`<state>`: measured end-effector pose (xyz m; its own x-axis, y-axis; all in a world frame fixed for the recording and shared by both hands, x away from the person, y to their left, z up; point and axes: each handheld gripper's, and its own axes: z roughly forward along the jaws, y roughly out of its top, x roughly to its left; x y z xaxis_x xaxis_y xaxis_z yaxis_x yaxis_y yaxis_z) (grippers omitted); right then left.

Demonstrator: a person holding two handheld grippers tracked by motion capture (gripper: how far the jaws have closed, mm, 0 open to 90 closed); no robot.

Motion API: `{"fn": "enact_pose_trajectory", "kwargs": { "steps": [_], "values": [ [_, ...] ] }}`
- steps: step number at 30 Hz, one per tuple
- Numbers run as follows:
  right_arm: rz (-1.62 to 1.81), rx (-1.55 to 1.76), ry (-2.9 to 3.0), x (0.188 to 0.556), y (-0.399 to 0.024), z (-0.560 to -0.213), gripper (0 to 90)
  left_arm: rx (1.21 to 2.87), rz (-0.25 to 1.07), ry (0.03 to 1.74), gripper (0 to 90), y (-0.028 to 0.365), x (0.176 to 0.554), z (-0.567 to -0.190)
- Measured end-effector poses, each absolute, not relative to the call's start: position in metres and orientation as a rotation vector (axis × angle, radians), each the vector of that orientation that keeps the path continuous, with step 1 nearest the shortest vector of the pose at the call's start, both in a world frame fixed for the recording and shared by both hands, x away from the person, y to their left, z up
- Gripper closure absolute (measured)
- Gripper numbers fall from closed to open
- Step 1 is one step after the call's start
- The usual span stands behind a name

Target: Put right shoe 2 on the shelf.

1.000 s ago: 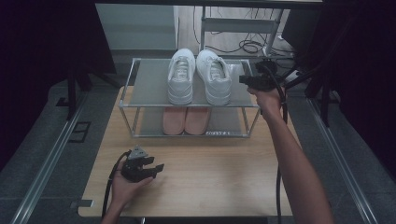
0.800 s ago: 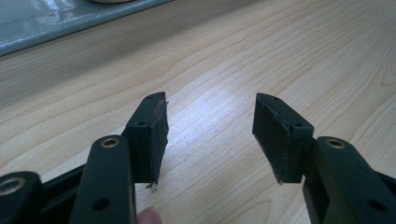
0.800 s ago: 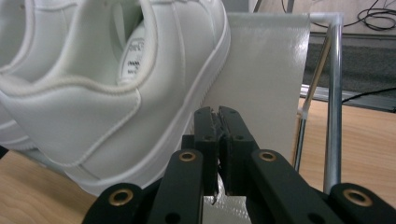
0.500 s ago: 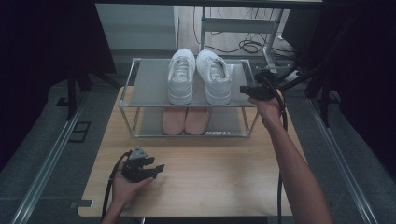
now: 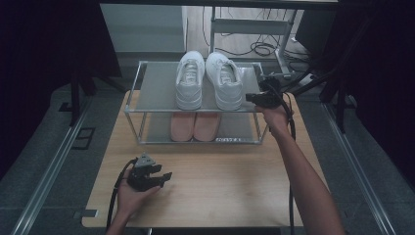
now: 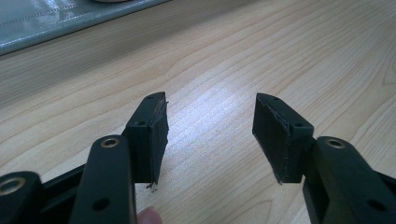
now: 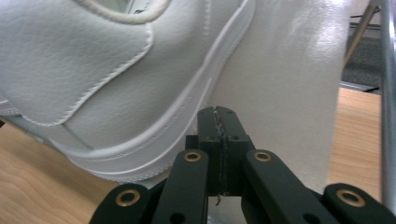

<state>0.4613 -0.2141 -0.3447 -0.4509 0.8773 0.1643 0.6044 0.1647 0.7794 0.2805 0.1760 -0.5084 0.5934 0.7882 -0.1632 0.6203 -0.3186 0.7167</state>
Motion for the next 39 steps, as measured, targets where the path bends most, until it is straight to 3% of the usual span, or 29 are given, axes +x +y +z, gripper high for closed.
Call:
{"fn": "enact_pose_trajectory", "kwargs": {
  "steps": [39],
  "values": [
    [1.204, 1.306, 2.168, 0.449, -0.16, -0.346, 90.0, 2.039, 0.276, 1.108, 46.1, 0.175, 0.28, -0.507]
  ]
}}
